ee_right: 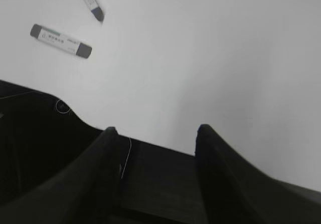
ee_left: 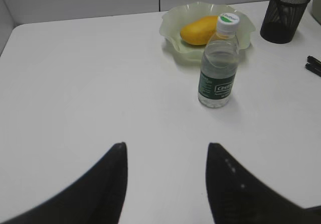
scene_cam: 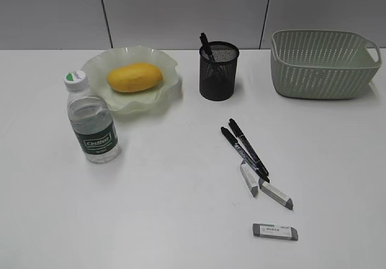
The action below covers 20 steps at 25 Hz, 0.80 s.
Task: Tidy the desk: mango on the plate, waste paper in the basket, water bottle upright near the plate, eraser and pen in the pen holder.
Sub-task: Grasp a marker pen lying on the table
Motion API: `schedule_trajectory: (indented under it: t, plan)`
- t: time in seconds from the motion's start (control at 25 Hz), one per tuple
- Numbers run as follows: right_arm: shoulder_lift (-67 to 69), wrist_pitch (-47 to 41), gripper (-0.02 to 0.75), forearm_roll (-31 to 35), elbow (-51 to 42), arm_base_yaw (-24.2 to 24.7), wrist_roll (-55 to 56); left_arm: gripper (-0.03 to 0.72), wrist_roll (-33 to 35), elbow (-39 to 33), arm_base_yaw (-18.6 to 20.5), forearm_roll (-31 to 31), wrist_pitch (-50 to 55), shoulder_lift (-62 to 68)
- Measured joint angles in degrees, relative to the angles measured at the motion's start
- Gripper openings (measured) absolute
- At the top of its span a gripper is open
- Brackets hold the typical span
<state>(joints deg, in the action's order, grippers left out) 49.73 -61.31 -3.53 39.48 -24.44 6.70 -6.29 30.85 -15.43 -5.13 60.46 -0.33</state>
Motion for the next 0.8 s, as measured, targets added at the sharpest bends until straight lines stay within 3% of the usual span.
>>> schedule_trajectory:
  t: [0.2, 0.44, 0.8]
  plan:
    - [-26.43, 0.18, 0.393, -0.91, -6.88, 0.00, 0.12, 0.381, 0.00, 0.00, 0.00, 0.00, 0.00, 0.00]
    - [-47.75, 1.45, 0.393, -2.42, -9.96, 0.00, -1.23, 0.381, 0.00, 0.00, 0.00, 0.00, 0.00, 0.00]
    - [-50.13, 1.45, 0.393, -3.30, -10.27, 0.00, -0.94, 0.357, 0.00, -0.01, 0.00, 0.04, -0.02, -0.02]
